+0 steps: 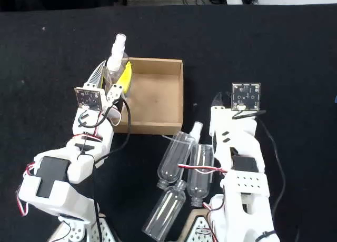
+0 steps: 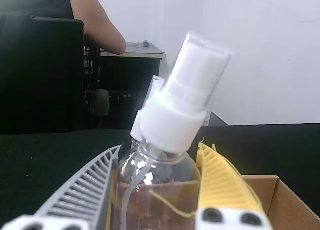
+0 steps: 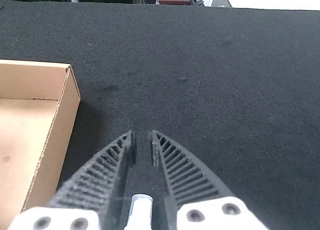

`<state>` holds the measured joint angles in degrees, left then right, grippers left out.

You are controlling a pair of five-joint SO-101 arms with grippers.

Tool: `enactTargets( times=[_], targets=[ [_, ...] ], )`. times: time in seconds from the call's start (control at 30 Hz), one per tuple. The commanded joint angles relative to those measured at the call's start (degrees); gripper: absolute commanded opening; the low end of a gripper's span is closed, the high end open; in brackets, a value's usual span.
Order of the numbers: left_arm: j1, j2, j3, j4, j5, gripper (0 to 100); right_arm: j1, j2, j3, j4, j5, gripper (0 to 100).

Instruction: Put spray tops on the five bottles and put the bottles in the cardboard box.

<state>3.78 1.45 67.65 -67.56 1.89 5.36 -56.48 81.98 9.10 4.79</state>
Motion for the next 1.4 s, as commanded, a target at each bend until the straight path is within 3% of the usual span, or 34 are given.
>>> enactTargets(
  times=[0.0,1.37],
  targets=[
    [-1.01,1.76,-2.15,-1.14,-0.26,4,1.41,-0.75,-1.1,-1.67,0.44,4.3],
    [-2.07,11.87,-8.48,-1.41,2.9,4,1.41,-0.75,-1.1,-1.67,0.62,4.3]
  ],
)
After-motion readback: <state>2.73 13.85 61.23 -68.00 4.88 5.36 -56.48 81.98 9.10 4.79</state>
